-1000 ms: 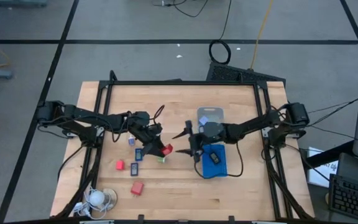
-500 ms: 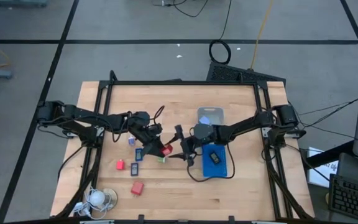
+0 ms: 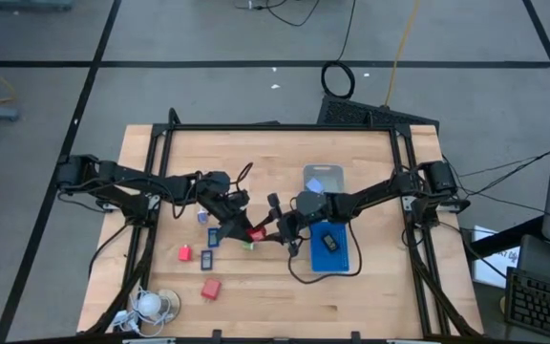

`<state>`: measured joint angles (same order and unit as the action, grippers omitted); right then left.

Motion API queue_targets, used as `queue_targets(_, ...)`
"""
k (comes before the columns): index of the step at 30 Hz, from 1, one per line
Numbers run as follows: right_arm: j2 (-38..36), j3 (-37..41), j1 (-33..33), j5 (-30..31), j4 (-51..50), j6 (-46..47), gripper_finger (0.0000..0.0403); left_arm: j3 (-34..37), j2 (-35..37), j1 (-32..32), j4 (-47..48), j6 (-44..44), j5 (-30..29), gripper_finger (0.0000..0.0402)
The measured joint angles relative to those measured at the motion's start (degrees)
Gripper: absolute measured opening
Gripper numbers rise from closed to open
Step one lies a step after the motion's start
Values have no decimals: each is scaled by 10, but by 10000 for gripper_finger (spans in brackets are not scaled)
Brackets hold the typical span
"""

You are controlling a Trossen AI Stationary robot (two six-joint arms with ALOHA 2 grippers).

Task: Pick & Place Office items
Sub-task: Put the top red charger adapter into the gray bin

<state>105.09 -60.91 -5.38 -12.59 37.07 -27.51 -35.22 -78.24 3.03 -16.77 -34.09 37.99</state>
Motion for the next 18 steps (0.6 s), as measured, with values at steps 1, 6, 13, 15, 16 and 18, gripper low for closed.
queue_targets(1,0,0,-1,0,-2,-8,123,0,0,0,-1,-1,0,215)
queue_targets(6,0,0,-4,3,-10,7,117,0,0,1,-3,8,-6,282)
queue_targets(13,-6,0,-2,2,-33,29,120,0,0,34,-14,-4,62,357)
queue_targets(15,-6,0,-2,-3,-31,41,118,0,1,42,-26,4,74,368)
queue_targets(16,-6,0,-1,-13,-31,48,117,0,4,47,-30,8,74,373)
queue_targets(18,-6,0,-1,-31,-32,69,116,0,9,56,-48,20,70,381)
